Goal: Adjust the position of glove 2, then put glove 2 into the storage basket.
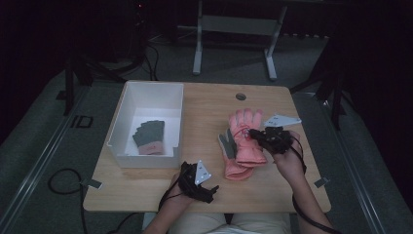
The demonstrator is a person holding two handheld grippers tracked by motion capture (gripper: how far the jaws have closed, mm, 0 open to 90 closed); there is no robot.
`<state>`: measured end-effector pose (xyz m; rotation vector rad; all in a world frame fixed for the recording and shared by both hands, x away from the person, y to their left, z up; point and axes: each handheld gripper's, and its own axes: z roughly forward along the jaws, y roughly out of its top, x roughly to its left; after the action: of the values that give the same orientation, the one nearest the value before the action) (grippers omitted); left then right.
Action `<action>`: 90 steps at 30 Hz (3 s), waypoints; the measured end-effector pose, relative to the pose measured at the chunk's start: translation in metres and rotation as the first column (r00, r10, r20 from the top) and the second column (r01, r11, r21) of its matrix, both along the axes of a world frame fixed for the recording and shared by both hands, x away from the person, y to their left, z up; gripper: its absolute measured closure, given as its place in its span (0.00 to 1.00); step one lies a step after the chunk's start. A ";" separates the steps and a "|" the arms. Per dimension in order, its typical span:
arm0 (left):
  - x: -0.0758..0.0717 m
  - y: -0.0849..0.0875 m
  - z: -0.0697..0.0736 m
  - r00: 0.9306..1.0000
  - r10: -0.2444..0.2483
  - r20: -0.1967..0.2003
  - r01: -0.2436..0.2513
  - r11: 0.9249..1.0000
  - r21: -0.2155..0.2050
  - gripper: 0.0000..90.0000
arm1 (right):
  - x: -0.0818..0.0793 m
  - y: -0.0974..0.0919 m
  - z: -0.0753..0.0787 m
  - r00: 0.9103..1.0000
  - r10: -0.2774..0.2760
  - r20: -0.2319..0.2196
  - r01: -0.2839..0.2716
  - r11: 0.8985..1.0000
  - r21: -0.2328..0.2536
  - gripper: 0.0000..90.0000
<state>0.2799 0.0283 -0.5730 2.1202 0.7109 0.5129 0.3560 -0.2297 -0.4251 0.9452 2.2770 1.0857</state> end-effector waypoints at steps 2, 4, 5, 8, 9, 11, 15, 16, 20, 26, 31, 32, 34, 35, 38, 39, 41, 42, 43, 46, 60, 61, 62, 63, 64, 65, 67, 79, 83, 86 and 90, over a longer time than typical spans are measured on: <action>0.000 0.000 0.000 1.000 -0.001 -0.001 0.001 1.000 -0.002 0.01 | 0.000 0.004 -0.003 1.000 0.010 -0.007 -0.010 1.000 -0.003 0.99; 0.000 0.000 0.000 1.000 -0.002 0.001 0.002 1.000 -0.001 0.01 | 0.000 0.009 -0.008 1.000 0.017 -0.018 -0.017 1.000 -0.009 0.99; 0.000 0.001 0.000 1.000 -0.003 0.000 0.003 1.000 -0.002 0.01 | 0.001 0.011 -0.011 0.999 0.023 -0.027 -0.024 1.000 -0.013 0.99; 0.000 0.001 0.000 1.000 -0.004 0.000 0.004 1.000 -0.001 0.01 | 0.003 0.017 -0.018 0.999 0.027 -0.041 -0.028 0.999 -0.026 0.99; 0.000 0.001 0.001 1.000 -0.005 0.002 0.005 1.000 0.001 0.01 | 0.003 0.019 -0.021 0.999 0.026 -0.046 -0.027 0.999 -0.026 0.99; 0.000 0.001 0.001 1.000 -0.005 -0.001 0.005 1.000 0.000 0.01 | 0.005 0.022 -0.027 0.998 0.027 -0.053 -0.028 0.999 -0.037 0.99; -0.001 0.001 0.001 1.000 -0.005 -0.002 0.005 1.000 -0.001 0.01 | 0.010 0.025 -0.042 0.997 0.016 -0.078 -0.021 0.998 -0.059 0.99; -0.001 0.001 0.001 1.000 -0.006 -0.003 0.006 1.000 -0.001 0.01 | 0.012 0.025 -0.045 0.996 0.015 -0.085 -0.021 0.998 -0.064 0.99; 0.000 0.001 0.001 1.000 -0.005 -0.002 0.005 1.000 -0.001 0.01 | 0.017 0.025 -0.055 0.995 0.002 -0.104 -0.010 0.997 -0.070 0.99; 0.000 0.002 0.001 1.000 -0.005 -0.012 0.005 1.000 -0.017 0.01 | 0.021 0.024 -0.067 0.992 -0.006 -0.122 -0.004 0.997 -0.079 0.98; 0.001 0.003 0.002 1.000 -0.007 -0.019 0.006 1.000 -0.027 0.01 | 0.023 0.023 -0.077 0.990 -0.007 -0.139 -0.002 0.998 -0.069 0.97; 0.001 0.003 0.002 1.000 -0.007 -0.018 0.007 1.000 -0.031 0.01 | 0.024 0.023 -0.078 0.990 -0.008 -0.138 -0.002 0.998 -0.068 0.97; 0.001 0.004 0.002 1.000 -0.005 -0.026 0.004 0.999 -0.042 0.01 | 0.025 0.023 -0.078 0.990 -0.007 -0.144 -0.002 0.998 -0.062 0.97; 0.001 0.004 0.002 1.000 -0.005 -0.030 0.003 0.999 -0.046 0.01 | 0.025 0.024 -0.078 0.989 -0.008 -0.145 -0.001 0.998 -0.061 0.96; 0.002 0.005 0.002 1.000 -0.009 -0.025 0.008 0.998 -0.058 0.01 | 0.025 0.024 -0.076 0.989 -0.007 -0.144 0.000 0.999 -0.054 0.92; 0.002 0.006 0.003 1.000 -0.011 -0.020 0.010 0.998 -0.061 0.01 | 0.024 0.024 -0.074 0.991 -0.006 -0.137 -0.001 0.999 -0.050 0.89; 0.002 0.006 0.003 1.000 -0.014 -0.012 0.013 0.998 -0.066 0.01 | 0.022 0.022 -0.068 0.992 -0.002 -0.124 -0.001 1.000 -0.025 0.77; 0.001 0.006 0.004 1.000 -0.015 -0.011 0.015 0.997 -0.074 0.01 | 0.021 0.021 -0.064 0.994 -0.002 -0.109 0.000 1.000 -0.017 0.71; 0.001 0.007 0.005 1.000 -0.018 -0.007 0.018 0.995 -0.093 0.01 | 0.020 0.020 -0.061 0.996 -0.003 -0.092 0.002 1.000 -0.006 0.63; -0.001 0.008 0.010 1.000 -0.024 0.018 0.026 0.992 -0.125 0.01 | 0.018 0.015 -0.053 0.998 0.003 -0.070 0.000 0.999 0.047 0.41; 0.002 0.012 0.021 0.999 0.018 -0.050 -0.025 0.987 -0.161 0.04 | 0.011 -0.004 -0.049 0.999 0.034 -0.014 -0.033 0.999 0.026 0.16; 0.002 0.012 0.024 0.998 0.018 -0.061 -0.028 0.985 -0.170 0.04 | 0.011 -0.006 -0.049 1.000 0.027 -0.006 -0.027 0.999 0.020 0.16; 0.003 0.012 0.027 0.998 0.015 -0.065 -0.026 0.984 -0.174 0.04 | 0.010 -0.009 -0.048 1.000 0.021 -0.002 -0.021 1.000 0.017 0.15; 0.004 0.011 0.030 0.997 0.011 -0.071 -0.023 0.985 -0.173 0.04 | 0.010 -0.011 -0.047 1.000 0.011 -0.004 -0.011 1.000 0.025 0.16; 0.005 0.011 0.033 0.997 0.014 -0.077 -0.027 0.984 -0.175 0.04 | 0.009 -0.014 -0.045 1.000 0.004 -0.016 -0.004 0.999 0.040 0.16; 0.006 0.010 0.036 0.997 0.009 -0.081 -0.023 0.984 -0.178 0.04 | 0.008 -0.016 -0.044 1.000 -0.001 -0.031 0.003 0.998 0.057 0.16; 0.008 0.009 0.041 0.996 0.001 -0.086 -0.017 0.981 -0.192 0.04 | 0.006 -0.021 -0.040 0.999 -0.025 -0.033 0.028 0.997 0.068 0.15; 0.037 -0.008 0.077 0.993 -0.066 -0.095 0.046 0.979 -0.198 0.04 | 0.003 -0.019 -0.029 0.998 -0.017 -0.057 0.025 0.989 0.143 0.26; 0.053 -0.012 0.084 0.991 -0.074 -0.114 0.051 0.981 -0.187 0.04 | 0.006 -0.016 -0.027 0.998 -0.045 -0.047 0.051 0.990 0.128 0.52; 0.065 -0.017 0.087 0.987 -0.080 -0.136 0.055 0.982 -0.180 0.05 | 0.011 -0.012 -0.028 0.998 -0.055 -0.038 0.059 0.992 0.110 0.66; 0.077 -0.025 0.091 0.988 -0.077 -0.133 0.056 0.986 -0.154 0.05 | 0.017 -0.003 -0.031 0.997 -0.071 -0.042 0.075 0.992 0.099 0.78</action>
<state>0.3568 0.0038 -0.4817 2.0442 0.7302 0.2685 0.3730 -0.2332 -0.4565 1.0897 2.2173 1.1697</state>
